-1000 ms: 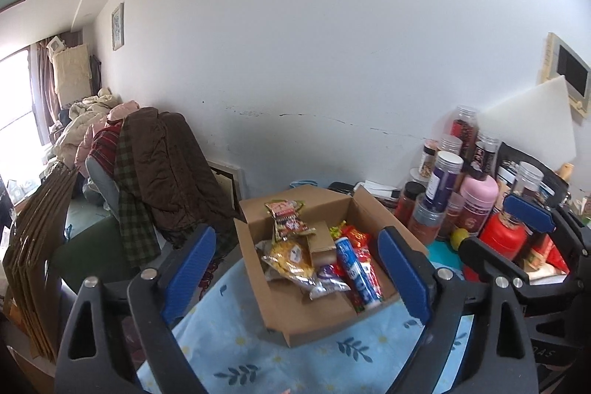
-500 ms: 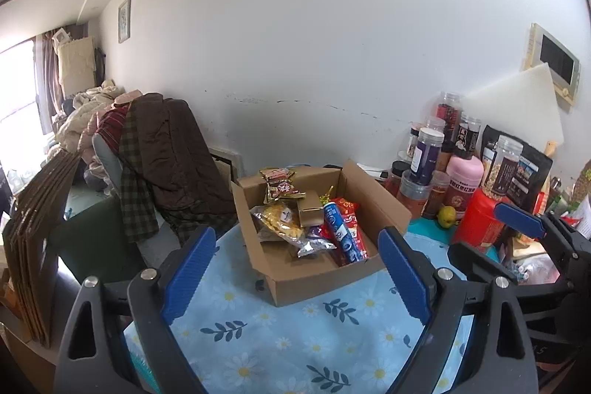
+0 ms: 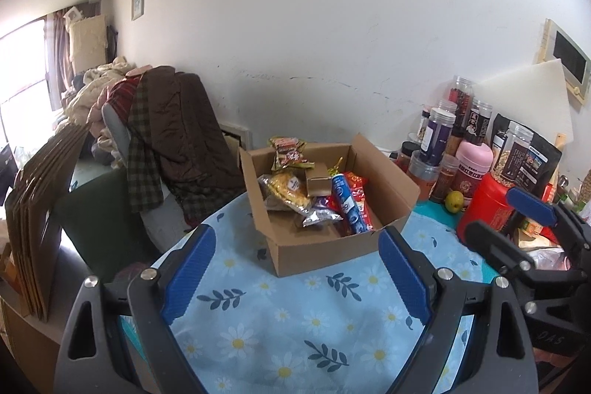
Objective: Organize snacks
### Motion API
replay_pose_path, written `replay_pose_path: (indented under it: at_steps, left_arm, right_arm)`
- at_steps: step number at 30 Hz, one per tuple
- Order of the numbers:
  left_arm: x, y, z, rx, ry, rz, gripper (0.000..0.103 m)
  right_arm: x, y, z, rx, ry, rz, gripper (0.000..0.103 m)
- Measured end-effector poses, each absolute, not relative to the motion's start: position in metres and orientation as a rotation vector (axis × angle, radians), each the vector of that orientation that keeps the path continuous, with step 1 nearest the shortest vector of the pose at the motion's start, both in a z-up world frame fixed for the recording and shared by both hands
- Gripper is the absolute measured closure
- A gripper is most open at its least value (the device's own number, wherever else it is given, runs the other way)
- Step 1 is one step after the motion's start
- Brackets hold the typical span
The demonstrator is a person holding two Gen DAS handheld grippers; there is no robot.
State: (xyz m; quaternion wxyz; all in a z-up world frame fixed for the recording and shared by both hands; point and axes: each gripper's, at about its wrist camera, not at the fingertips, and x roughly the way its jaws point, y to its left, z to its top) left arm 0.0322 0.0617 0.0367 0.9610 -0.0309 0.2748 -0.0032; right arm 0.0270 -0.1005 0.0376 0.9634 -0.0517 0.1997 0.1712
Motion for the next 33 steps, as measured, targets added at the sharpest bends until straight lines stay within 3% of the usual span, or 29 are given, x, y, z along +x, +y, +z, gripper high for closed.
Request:
replay_pose_path:
  at_steps: [33]
  left_arm:
    - [0.0250, 0.0710, 0.0291, -0.094, 0.583, -0.017, 0.012]
  right_arm:
    - [0.0343, -0.0970, 0.0303, -0.085, 0.440, 0.369, 0.017]
